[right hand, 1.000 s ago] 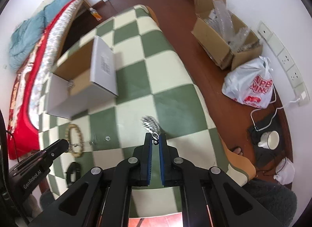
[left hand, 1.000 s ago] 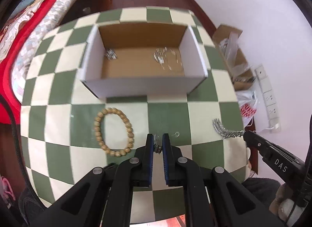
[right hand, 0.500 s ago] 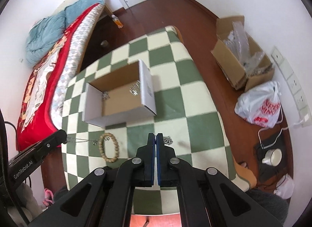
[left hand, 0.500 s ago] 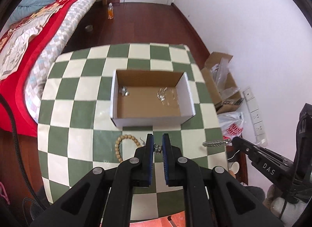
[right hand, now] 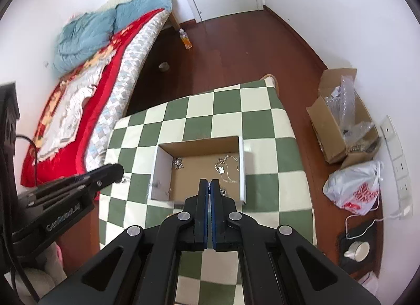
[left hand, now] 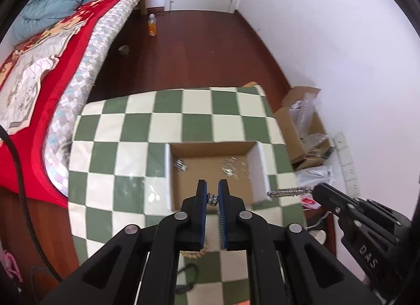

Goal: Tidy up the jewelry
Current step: 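Carry the bracelet and chain with both tools over the box, then open both tools to release the jewelry into the box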

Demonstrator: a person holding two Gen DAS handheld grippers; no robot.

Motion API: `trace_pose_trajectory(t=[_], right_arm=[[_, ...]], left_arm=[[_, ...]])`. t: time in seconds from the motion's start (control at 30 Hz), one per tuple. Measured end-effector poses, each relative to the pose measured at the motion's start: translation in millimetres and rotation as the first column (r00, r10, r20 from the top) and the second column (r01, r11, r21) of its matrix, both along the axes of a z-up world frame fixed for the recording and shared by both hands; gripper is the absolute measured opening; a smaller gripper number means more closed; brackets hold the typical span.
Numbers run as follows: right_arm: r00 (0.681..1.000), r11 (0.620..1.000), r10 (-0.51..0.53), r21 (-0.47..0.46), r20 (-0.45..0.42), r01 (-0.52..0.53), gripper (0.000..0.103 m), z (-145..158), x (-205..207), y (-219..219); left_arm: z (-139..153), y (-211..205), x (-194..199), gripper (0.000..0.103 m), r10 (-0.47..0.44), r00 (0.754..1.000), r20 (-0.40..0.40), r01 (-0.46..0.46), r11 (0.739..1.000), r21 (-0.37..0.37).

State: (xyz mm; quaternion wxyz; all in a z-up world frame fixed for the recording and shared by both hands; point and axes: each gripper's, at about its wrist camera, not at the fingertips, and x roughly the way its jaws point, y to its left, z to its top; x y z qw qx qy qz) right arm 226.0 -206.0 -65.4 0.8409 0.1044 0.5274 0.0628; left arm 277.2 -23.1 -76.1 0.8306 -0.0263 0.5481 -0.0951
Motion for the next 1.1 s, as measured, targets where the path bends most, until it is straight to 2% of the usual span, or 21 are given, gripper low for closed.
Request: trace_pose_trajectory(t=[0.3, 0.57, 0.7, 0.97, 1.03, 1.1], right_arm=[[0.992, 0.995, 0.039, -0.087, -0.122, -0.05, 0.001, -51.9, 55.2, 22.7], [0.976, 0.986, 0.051, -0.142, -0.21, -0.082, 0.001, -96.6, 72.2, 27.5], [0.97, 0.982, 0.063, -0.158, -0.236, -0.102, 0.001, -106.9, 75.9, 31.5], [0.961, 0.985, 0.102, -0.111, -0.258, -0.134, 0.002, -107.7, 83.7, 41.7], [0.96, 0.987, 0.091, -0.107, -0.263, -0.122, 0.002, -107.9, 86.4, 40.7], [0.957, 0.987, 0.086, -0.108, -0.277, -0.12, 0.007, -108.4, 87.8, 40.4]], left_arm=[[-51.7, 16.4, 40.7, 0.006, 0.054, 0.993, -0.108, -0.048, 0.997, 0.058], [-89.8, 22.7, 49.1, 0.006, 0.076, 0.979, -0.188, -0.064, 0.995, 0.071], [-97.7, 24.3, 51.5, 0.006, 0.083, 0.974, -0.21, -0.07, 0.995, 0.069], [-98.3, 31.3, 55.2, 0.007, 0.091, 0.968, -0.233, -0.086, 0.996, 0.028], [-97.1, 31.4, 55.3, 0.008, 0.103, 0.965, -0.243, -0.096, 0.995, 0.039], [-94.3, 33.0, 54.7, 0.011, 0.114, 0.965, -0.238, -0.11, 0.993, 0.032]])
